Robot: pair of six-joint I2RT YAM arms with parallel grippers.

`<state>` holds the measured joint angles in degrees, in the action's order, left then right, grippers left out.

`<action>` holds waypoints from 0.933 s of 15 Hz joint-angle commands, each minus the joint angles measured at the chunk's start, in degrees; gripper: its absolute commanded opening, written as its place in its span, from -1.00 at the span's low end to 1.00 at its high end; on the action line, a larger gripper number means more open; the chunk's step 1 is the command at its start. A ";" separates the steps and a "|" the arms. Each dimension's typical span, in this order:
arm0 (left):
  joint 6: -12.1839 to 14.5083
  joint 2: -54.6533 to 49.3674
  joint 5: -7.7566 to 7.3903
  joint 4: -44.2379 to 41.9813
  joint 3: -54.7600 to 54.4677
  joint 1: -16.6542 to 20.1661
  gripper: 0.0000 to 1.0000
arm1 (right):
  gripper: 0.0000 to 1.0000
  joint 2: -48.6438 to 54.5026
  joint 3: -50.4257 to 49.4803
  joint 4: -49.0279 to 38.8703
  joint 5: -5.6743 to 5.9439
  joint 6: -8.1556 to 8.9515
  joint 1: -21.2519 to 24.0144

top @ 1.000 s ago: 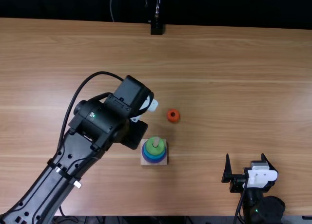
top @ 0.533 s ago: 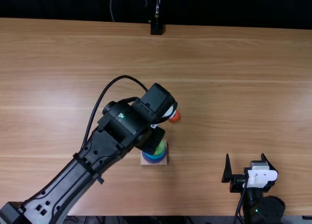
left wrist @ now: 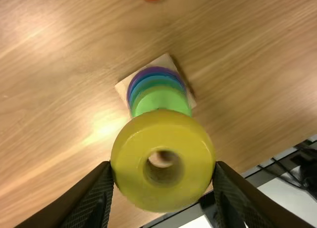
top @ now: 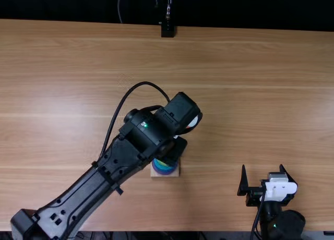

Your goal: Build the Hanoi tower: stack the rings onto the peg from bottom to top in this color order: purple, dark blue, light blue, dark green, light green, yellow, orange.

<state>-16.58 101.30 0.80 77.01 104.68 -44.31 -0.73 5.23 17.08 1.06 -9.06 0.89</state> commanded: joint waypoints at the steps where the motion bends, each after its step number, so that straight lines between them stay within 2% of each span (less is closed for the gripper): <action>1: -0.93 0.83 -0.06 0.19 2.19 -0.60 -1.00 | 1.00 0.73 -4.36 3.86 0.21 -0.01 0.43; 14: -0.82 1.10 -0.27 0.19 1.58 -1.48 -1.00 | 1.00 0.73 -4.36 3.86 0.21 -0.01 0.43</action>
<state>-16.80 101.45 0.71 77.21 104.71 -45.39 -0.73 5.26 17.10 1.08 -9.08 0.91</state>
